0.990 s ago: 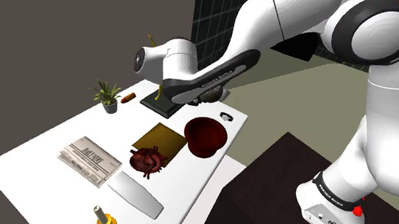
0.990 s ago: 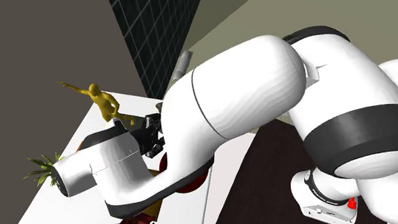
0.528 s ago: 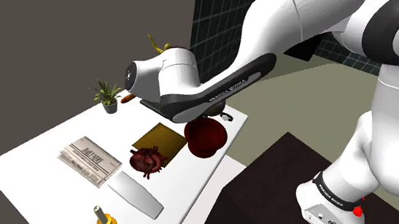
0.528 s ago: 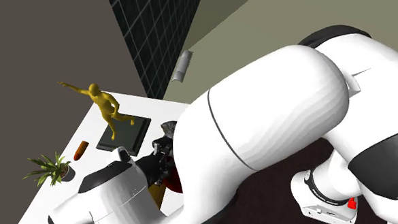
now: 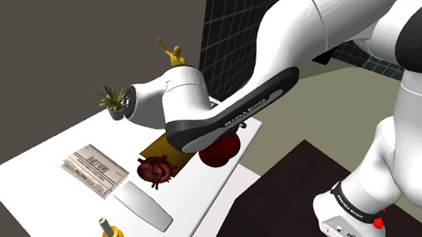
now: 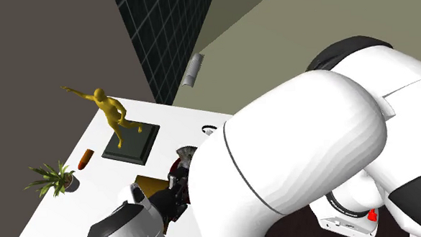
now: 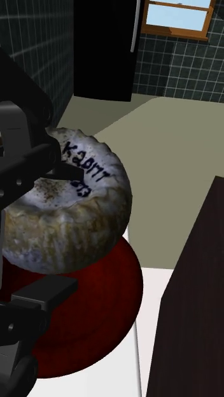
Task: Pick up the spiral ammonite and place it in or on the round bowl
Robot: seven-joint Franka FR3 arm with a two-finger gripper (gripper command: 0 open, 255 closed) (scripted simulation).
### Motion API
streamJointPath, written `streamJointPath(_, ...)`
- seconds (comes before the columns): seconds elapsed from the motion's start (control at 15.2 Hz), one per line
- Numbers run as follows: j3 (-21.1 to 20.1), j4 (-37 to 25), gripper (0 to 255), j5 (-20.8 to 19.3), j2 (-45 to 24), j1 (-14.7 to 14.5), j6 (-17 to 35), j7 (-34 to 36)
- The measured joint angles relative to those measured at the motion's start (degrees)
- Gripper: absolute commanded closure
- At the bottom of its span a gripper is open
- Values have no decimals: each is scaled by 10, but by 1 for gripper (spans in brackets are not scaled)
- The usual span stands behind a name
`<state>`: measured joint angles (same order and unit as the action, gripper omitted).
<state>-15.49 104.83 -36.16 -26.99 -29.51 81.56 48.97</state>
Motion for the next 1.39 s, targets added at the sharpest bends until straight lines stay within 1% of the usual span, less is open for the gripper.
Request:
streamJointPath(0.73, 7, 5, 255, -11, -56, -2, 48, 35)
streamJointPath(1.19, 8, 4, 255, -12, -63, -3, 52, 38)
streamJointPath(1.25, 8, 4, 0, -12, -63, -3, 52, 38)
streamJointPath(1.39, 8, 3, 0, -12, -63, -3, 52, 38)
